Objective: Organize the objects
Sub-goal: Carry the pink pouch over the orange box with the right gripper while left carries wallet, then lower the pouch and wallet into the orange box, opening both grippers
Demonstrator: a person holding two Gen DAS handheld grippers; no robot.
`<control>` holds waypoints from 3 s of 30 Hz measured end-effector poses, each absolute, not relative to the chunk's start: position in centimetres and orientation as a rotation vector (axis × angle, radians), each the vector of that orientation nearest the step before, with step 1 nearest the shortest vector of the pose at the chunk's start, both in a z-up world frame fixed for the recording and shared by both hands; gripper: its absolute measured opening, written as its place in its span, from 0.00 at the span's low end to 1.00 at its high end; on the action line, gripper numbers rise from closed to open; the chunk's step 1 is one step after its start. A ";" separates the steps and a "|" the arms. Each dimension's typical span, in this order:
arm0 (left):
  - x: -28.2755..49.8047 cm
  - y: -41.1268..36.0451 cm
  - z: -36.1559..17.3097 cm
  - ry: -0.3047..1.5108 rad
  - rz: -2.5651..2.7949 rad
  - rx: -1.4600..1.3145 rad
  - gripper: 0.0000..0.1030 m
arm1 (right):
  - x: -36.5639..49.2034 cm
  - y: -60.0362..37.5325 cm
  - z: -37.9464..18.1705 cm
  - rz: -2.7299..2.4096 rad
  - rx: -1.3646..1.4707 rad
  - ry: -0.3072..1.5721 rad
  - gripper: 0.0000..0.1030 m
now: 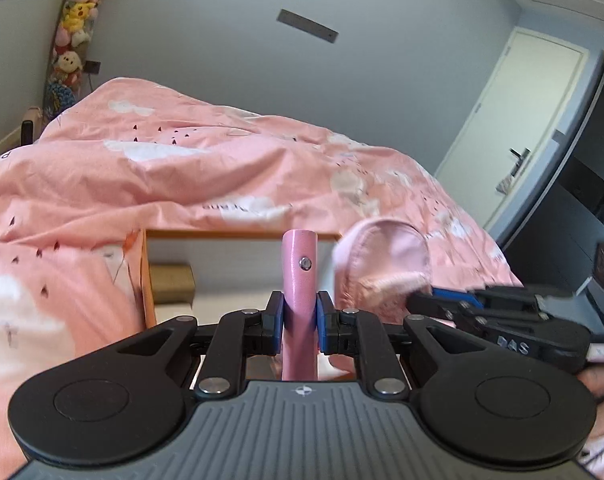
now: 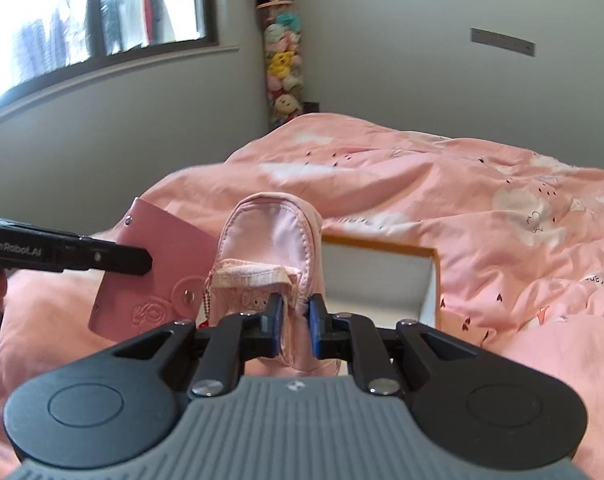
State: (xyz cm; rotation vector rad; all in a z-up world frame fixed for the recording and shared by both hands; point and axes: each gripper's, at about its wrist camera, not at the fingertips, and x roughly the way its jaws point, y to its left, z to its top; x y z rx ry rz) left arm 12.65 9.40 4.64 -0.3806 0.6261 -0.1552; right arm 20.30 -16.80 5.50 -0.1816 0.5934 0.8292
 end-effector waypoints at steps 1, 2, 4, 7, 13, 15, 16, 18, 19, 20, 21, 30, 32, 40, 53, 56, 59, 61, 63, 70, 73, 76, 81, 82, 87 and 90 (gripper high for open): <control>14.0 9.7 4.4 0.631 -0.146 -0.395 0.18 | 21.3 -16.7 5.4 0.825 -0.161 0.601 0.14; 15.2 10.0 4.0 0.639 -0.137 -0.401 0.17 | 22.3 -16.5 5.3 0.816 -0.144 0.607 0.14; 17.8 10.4 2.9 0.664 -0.139 -0.420 0.17 | 23.8 -16.1 5.0 0.795 -0.143 0.605 0.14; 21.1 10.7 0.5 0.716 -0.151 -0.468 0.17 | 25.8 -15.6 4.0 0.761 -0.154 0.610 0.14; 26.2 11.2 -5.2 0.856 -0.100 -0.487 0.17 | 29.5 -14.5 1.0 0.733 -0.166 0.671 0.14; 27.1 11.4 -6.5 0.900 -0.102 -0.499 0.17 | 30.4 -14.0 0.0 0.732 -0.173 0.693 0.14; 27.5 11.5 -7.1 0.923 -0.102 -0.506 0.17 | 30.9 -13.7 -0.5 0.732 -0.176 0.705 0.14; 28.1 11.6 -7.9 0.967 -0.097 -0.514 0.17 | 31.6 -13.2 -1.3 0.736 -0.179 0.727 0.14; 28.3 11.7 -8.3 0.983 -0.099 -0.517 0.17 | 32.1 -12.9 -1.7 0.738 -0.181 0.738 0.14; 28.6 11.8 -8.7 0.998 -0.098 -0.523 0.17 | 32.4 -12.7 -2.1 0.741 -0.183 0.746 0.14; 28.8 12.0 -9.0 1.013 -0.095 -0.533 0.17 | 32.7 -12.4 -2.4 0.743 -0.185 0.754 0.14; 29.6 12.1 -9.7 1.085 -0.033 -0.506 0.23 | 34.4 -11.2 -4.4 0.739 -0.176 0.836 0.14; 29.6 11.8 -9.6 1.098 -0.017 -0.470 0.26 | 34.5 -11.1 -4.5 0.739 -0.171 0.844 0.14; 29.0 11.3 -8.2 1.070 0.028 -0.373 0.41 | 34.7 -11.0 -4.4 0.737 -0.159 0.856 0.14; 26.3 13.2 -2.9 0.822 0.072 -0.390 0.41 | 35.3 -8.8 -4.2 0.890 0.012 0.982 0.14; 25.8 13.6 -2.4 0.800 0.063 -0.402 0.41 | 35.5 -7.3 -4.8 0.921 0.012 1.023 0.14; 25.6 14.0 -2.6 0.808 0.065 -0.417 0.41 | 36.0 -5.9 -6.2 0.937 0.006 1.101 0.14; 25.5 14.1 -2.9 0.814 0.070 -0.414 0.41 | 36.2 -5.3 -7.0 0.919 -0.023 1.125 0.14; 25.5 14.2 -3.3 0.821 0.066 -0.413 0.41 | 36.5 -5.0 -7.6 0.894 -0.041 1.148 0.14; 25.6 14.2 -3.9 0.832 0.066 -0.405 0.41 | 38.0 -4.4 -8.8 0.835 0.002 1.223 0.14; 25.6 14.1 -4.0 0.836 0.071 -0.403 0.41 | 38.5 -4.0 -9.2 0.806 0.020 1.239 0.15; 25.5 13.5 -4.1 0.838 0.079 -0.382 0.41 | 38.7 -3.8 -9.8 0.781 0.033 1.248 0.16; 24.6 12.1 -3.9 0.811 0.084 -0.353 0.41 | 38.4 -3.6 -9.8 0.775 0.010 1.233 0.25; 24.5 12.0 -3.9 0.809 0.082 -0.359 0.41 | 38.2 -3.4 -9.8 0.778 -0.008 1.226 0.29; 23.4 11.6 -3.1 0.774 0.082 -0.384 0.41 | 37.1 -3.3 -8.9 0.762 -0.090 1.158 0.35; 22.6 11.2 -2.5 0.746 0.090 -0.386 0.41 | 36.4 -3.8 -7.8 0.752 -0.120 1.100 0.38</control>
